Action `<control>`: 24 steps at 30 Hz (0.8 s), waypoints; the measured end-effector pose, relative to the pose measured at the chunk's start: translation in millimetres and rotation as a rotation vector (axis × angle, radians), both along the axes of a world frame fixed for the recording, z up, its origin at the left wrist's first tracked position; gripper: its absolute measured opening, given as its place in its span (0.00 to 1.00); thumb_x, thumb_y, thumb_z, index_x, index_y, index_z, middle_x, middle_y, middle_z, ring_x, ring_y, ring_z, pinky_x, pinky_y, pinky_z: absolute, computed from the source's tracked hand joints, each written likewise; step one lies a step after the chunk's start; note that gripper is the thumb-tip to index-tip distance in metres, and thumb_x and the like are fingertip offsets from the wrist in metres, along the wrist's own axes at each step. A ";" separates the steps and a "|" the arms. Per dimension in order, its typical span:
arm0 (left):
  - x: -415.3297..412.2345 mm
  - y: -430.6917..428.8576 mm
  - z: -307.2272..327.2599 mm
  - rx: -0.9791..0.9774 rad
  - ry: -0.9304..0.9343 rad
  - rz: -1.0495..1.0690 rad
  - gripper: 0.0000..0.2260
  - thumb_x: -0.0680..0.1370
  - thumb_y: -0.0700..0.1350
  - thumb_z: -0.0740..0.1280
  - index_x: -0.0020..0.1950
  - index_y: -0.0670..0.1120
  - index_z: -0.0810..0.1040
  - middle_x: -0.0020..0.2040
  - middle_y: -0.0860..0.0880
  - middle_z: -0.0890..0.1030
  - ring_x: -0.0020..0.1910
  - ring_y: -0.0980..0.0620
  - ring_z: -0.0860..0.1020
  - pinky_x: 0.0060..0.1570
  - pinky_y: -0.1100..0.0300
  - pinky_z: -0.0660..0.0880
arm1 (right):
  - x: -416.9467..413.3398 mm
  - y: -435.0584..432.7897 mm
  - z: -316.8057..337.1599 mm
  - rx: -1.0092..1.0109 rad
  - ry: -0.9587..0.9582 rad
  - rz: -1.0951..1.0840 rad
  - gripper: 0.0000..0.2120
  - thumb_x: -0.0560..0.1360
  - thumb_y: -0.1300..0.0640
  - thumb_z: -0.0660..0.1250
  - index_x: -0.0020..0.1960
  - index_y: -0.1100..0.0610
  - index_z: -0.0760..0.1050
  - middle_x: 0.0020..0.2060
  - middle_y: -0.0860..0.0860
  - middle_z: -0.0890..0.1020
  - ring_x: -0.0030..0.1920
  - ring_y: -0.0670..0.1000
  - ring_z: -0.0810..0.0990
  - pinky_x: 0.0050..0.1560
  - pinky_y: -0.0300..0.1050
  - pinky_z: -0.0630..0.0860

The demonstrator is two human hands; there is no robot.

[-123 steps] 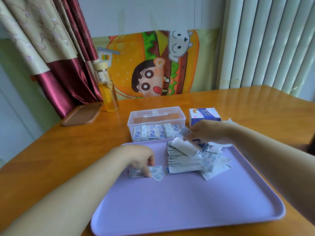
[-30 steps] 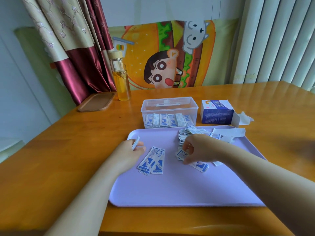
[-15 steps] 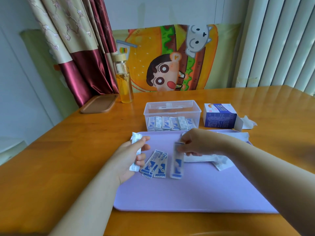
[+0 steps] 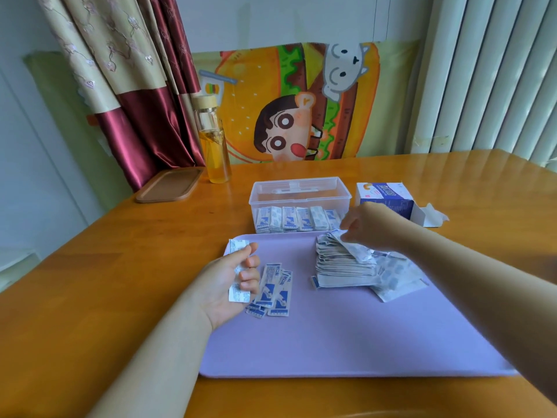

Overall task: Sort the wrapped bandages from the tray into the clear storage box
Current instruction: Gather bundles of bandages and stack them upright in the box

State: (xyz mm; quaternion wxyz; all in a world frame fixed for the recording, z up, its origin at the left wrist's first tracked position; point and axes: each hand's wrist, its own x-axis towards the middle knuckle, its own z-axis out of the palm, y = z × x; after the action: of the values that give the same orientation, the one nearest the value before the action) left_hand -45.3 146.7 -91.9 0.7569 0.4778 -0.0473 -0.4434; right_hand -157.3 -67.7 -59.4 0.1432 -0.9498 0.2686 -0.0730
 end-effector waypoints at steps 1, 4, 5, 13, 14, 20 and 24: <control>-1.4 -2.9 0.2 -0.002 0.002 -0.008 0.03 0.80 0.43 0.60 0.50 0.45 0.72 0.28 0.51 0.69 0.20 0.59 0.63 0.17 0.69 0.61 | -2.0 -5.4 -0.3 -0.026 0.067 -0.019 0.18 0.75 0.52 0.68 0.61 0.59 0.76 0.56 0.53 0.81 0.55 0.53 0.78 0.53 0.41 0.72; -3.2 -9.2 -0.2 -0.002 -0.006 -0.019 0.03 0.80 0.43 0.61 0.52 0.44 0.72 0.29 0.50 0.70 0.20 0.58 0.63 0.18 0.69 0.61 | -4.0 -13.6 -5.5 -0.009 0.197 -0.061 0.26 0.73 0.47 0.69 0.66 0.59 0.72 0.59 0.54 0.78 0.57 0.54 0.77 0.54 0.42 0.72; -3.1 -10.1 0.1 -0.006 -0.004 -0.020 0.04 0.80 0.43 0.61 0.53 0.44 0.71 0.29 0.50 0.70 0.20 0.58 0.64 0.18 0.68 0.61 | -3.6 -15.5 -8.5 0.025 0.205 -0.071 0.28 0.71 0.47 0.70 0.66 0.59 0.71 0.60 0.54 0.77 0.57 0.54 0.76 0.54 0.43 0.72; -2.3 -6.5 6.9 -0.045 0.018 -0.028 0.03 0.80 0.43 0.60 0.49 0.45 0.72 0.29 0.51 0.69 0.20 0.59 0.63 0.17 0.69 0.61 | -1.4 -35.5 -22.9 0.338 0.051 -0.141 0.10 0.69 0.57 0.74 0.48 0.59 0.80 0.36 0.54 0.82 0.32 0.49 0.77 0.33 0.38 0.74; -2.4 -6.9 6.8 -0.044 0.013 -0.025 0.04 0.80 0.43 0.60 0.49 0.45 0.72 0.29 0.51 0.69 0.20 0.59 0.63 0.17 0.69 0.61 | -3.2 -36.5 -21.4 0.388 0.028 -0.147 0.06 0.70 0.58 0.74 0.44 0.59 0.80 0.33 0.53 0.81 0.30 0.48 0.75 0.31 0.36 0.71; -8.7 -14.3 3.1 -0.014 -0.065 -0.020 0.03 0.80 0.42 0.61 0.53 0.44 0.71 0.30 0.51 0.70 0.20 0.58 0.63 0.18 0.69 0.60 | -17.0 -33.2 -12.8 0.726 -0.122 -0.118 0.11 0.74 0.60 0.69 0.33 0.60 0.75 0.28 0.53 0.74 0.30 0.49 0.69 0.34 0.39 0.70; -20.2 -24.9 5.7 -0.013 -0.129 -0.020 0.01 0.79 0.41 0.63 0.49 0.44 0.73 0.31 0.51 0.70 0.19 0.59 0.60 0.19 0.69 0.57 | -20.2 -11.5 -11.5 1.115 -0.217 0.005 0.10 0.76 0.63 0.64 0.36 0.61 0.73 0.31 0.55 0.72 0.32 0.48 0.69 0.33 0.37 0.69</control>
State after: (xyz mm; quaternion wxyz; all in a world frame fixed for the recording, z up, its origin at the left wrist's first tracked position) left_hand -65.5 121.8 -86.2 0.7509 0.5000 -0.1037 -0.4188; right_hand -177.5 -79.2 -70.9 0.6500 -0.7182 0.2478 -0.0167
